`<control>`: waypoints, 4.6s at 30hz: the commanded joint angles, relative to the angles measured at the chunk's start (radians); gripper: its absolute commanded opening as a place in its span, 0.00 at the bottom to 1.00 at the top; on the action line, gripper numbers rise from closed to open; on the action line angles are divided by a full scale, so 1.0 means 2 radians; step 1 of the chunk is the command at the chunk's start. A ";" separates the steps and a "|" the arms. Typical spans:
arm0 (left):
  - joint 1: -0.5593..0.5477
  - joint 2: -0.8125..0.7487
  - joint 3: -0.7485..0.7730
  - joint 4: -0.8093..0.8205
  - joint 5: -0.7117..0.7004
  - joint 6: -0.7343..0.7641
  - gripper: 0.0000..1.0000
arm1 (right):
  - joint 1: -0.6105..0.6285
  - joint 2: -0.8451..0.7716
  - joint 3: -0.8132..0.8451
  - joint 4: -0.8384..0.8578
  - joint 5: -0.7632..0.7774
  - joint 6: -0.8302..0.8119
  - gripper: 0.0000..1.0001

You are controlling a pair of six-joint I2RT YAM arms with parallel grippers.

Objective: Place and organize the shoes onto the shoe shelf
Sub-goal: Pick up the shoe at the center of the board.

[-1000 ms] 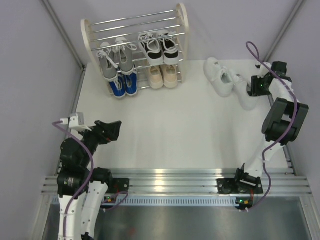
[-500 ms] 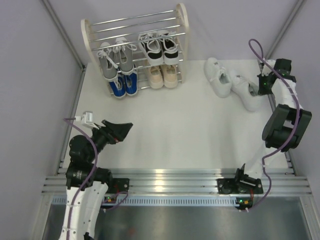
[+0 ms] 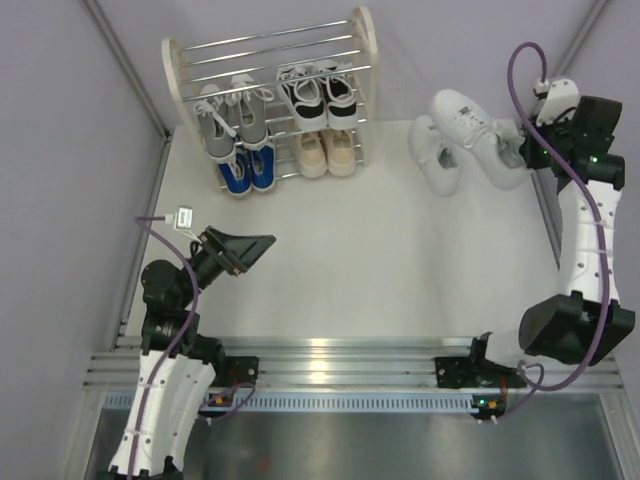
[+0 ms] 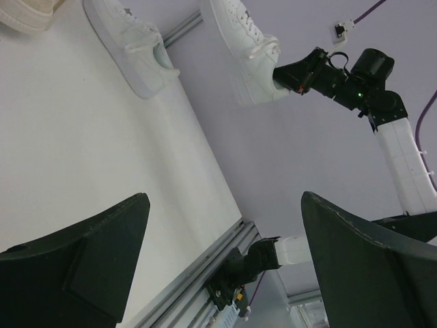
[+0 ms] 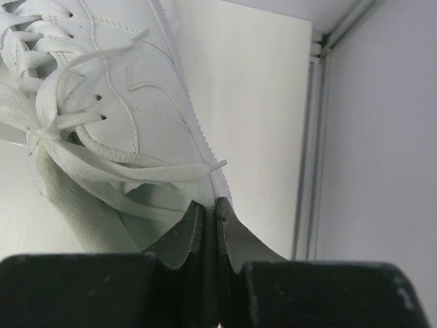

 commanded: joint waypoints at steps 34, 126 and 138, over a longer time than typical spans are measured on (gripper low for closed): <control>-0.247 0.154 0.073 0.027 -0.298 0.128 0.98 | 0.346 -0.132 -0.080 -0.033 -0.150 -0.004 0.00; -0.131 0.156 0.069 0.100 -0.027 -0.076 0.00 | 0.358 -0.174 -0.097 -0.360 -0.281 -0.648 0.65; -0.119 0.200 0.102 0.088 0.015 -0.083 0.00 | 0.396 -0.169 -0.098 -0.405 -0.177 -0.771 0.59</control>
